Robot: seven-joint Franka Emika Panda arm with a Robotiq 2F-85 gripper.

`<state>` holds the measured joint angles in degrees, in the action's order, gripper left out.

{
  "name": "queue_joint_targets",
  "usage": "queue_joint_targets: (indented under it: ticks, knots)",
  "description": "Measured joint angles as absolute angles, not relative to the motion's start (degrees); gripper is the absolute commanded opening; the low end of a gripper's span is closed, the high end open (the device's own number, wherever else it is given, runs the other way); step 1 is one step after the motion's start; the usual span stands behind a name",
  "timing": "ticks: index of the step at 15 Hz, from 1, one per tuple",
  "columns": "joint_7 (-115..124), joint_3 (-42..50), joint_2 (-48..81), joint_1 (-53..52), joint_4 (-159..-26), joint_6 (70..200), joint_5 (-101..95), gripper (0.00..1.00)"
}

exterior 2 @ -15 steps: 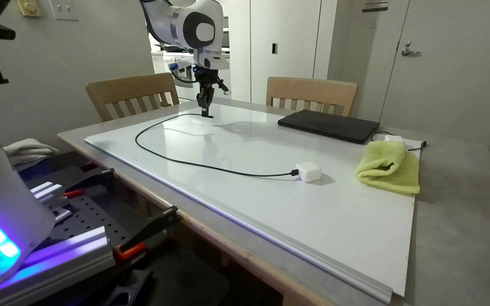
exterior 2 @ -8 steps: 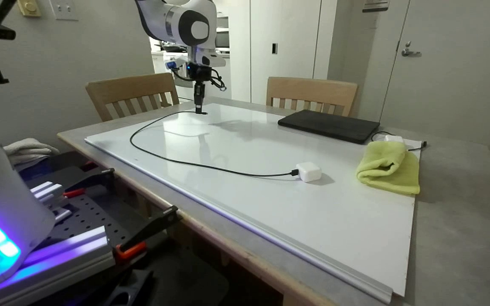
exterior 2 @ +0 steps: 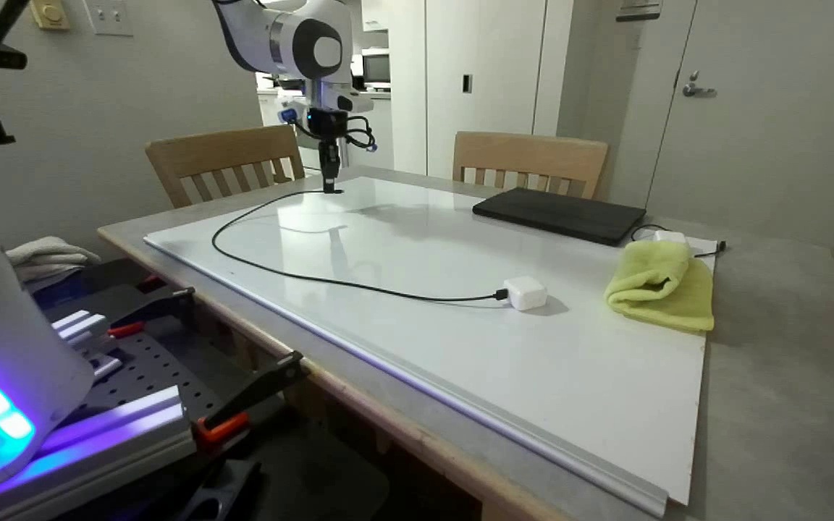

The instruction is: Unwind the phone charger

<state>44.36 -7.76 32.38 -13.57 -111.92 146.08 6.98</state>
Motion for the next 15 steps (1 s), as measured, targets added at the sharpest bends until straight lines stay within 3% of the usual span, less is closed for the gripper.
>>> queue_joint_targets:
  ticks: [5,15]
  knots:
    - [32.66,-8.45,33.01,-16.62,-111.89,146.50,6.23,0.05]
    - [31.74,-7.84,33.30,-17.64,-111.79,146.46,6.56,0.01]
